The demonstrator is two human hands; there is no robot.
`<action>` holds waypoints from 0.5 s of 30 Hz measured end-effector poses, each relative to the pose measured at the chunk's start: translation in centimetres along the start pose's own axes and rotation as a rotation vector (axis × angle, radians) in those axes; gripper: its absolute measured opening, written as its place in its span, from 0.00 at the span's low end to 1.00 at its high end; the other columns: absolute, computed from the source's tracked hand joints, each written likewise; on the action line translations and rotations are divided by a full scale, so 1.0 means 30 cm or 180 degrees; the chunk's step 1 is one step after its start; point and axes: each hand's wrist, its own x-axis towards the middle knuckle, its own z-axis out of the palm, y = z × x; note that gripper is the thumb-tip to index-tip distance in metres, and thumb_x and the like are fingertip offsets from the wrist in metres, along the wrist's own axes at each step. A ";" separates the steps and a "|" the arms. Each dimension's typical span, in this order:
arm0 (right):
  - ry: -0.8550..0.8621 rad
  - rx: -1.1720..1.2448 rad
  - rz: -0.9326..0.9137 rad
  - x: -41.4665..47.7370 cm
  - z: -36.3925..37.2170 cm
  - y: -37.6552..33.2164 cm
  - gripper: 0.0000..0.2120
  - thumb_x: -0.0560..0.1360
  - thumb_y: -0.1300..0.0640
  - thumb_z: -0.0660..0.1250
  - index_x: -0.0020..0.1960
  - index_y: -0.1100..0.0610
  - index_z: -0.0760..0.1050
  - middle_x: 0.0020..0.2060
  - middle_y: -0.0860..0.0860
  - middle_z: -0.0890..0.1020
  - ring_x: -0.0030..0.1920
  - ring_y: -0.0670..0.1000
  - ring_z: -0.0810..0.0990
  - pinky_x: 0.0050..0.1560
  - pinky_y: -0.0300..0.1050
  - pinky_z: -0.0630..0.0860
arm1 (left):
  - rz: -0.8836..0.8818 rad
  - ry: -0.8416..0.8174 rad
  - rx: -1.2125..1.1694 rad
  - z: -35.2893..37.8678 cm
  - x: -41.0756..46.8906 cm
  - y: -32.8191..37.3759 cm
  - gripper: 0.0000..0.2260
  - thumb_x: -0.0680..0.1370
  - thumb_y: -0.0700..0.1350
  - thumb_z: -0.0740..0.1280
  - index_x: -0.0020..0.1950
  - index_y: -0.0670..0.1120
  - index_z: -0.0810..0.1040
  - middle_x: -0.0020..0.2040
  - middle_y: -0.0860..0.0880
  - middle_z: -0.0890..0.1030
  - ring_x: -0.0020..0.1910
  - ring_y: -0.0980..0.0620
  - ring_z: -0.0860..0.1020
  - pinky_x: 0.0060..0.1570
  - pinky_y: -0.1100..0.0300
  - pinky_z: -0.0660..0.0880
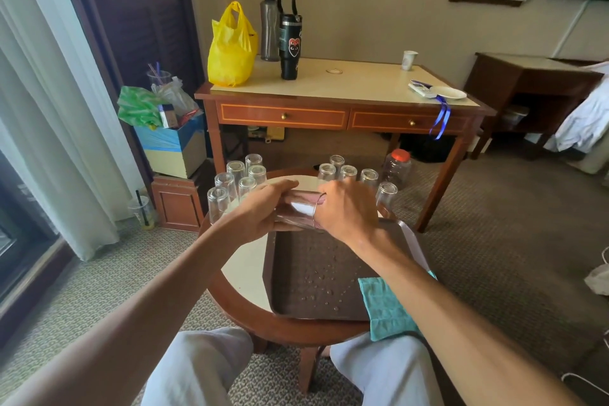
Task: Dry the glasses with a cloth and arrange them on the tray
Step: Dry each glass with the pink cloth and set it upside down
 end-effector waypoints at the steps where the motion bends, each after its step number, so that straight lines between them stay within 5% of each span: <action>1: -0.0118 0.0104 0.0125 -0.003 0.005 0.003 0.10 0.72 0.53 0.66 0.37 0.57 0.82 0.29 0.53 0.81 0.28 0.54 0.76 0.29 0.38 0.63 | 0.0071 0.0116 0.0126 0.004 -0.002 0.003 0.06 0.84 0.48 0.65 0.57 0.47 0.76 0.49 0.43 0.84 0.46 0.47 0.87 0.41 0.54 0.84; 4: -0.0718 0.0886 0.1082 -0.013 0.045 -0.004 0.07 0.76 0.60 0.64 0.42 0.61 0.78 0.39 0.58 0.85 0.39 0.60 0.84 0.34 0.46 0.75 | 0.0689 0.0441 0.0756 0.010 0.007 0.005 0.07 0.84 0.47 0.63 0.53 0.46 0.80 0.49 0.42 0.83 0.44 0.47 0.86 0.43 0.53 0.84; 7: -0.2079 0.3181 0.2283 -0.029 0.070 -0.035 0.30 0.77 0.33 0.62 0.46 0.61 0.81 0.38 0.56 0.86 0.29 0.51 0.81 0.25 0.39 0.72 | 0.1783 0.0954 0.1523 0.016 0.013 0.000 0.10 0.81 0.47 0.66 0.46 0.43 0.82 0.40 0.48 0.83 0.41 0.50 0.82 0.43 0.54 0.81; 9: -0.2522 0.3866 0.2426 -0.034 0.065 -0.048 0.34 0.74 0.26 0.58 0.41 0.57 0.82 0.35 0.54 0.84 0.24 0.47 0.75 0.22 0.35 0.68 | 0.2177 0.1069 0.1606 0.015 0.015 -0.007 0.09 0.80 0.46 0.67 0.44 0.43 0.83 0.36 0.54 0.82 0.38 0.54 0.82 0.39 0.59 0.80; 12: -0.2062 0.3709 0.2238 -0.009 0.047 -0.042 0.29 0.75 0.32 0.65 0.47 0.60 0.82 0.33 0.54 0.83 0.24 0.46 0.75 0.22 0.37 0.69 | 0.2120 0.0787 0.1211 -0.008 0.027 -0.009 0.10 0.78 0.48 0.66 0.45 0.44 0.83 0.38 0.53 0.83 0.42 0.54 0.84 0.41 0.61 0.80; 15: -0.0863 0.2111 0.1387 0.026 0.026 -0.017 0.22 0.77 0.45 0.64 0.45 0.65 0.82 0.30 0.54 0.82 0.26 0.52 0.79 0.24 0.42 0.73 | 0.1449 0.0390 0.0836 -0.011 0.040 0.013 0.09 0.80 0.47 0.66 0.52 0.44 0.82 0.49 0.43 0.84 0.48 0.45 0.85 0.46 0.53 0.83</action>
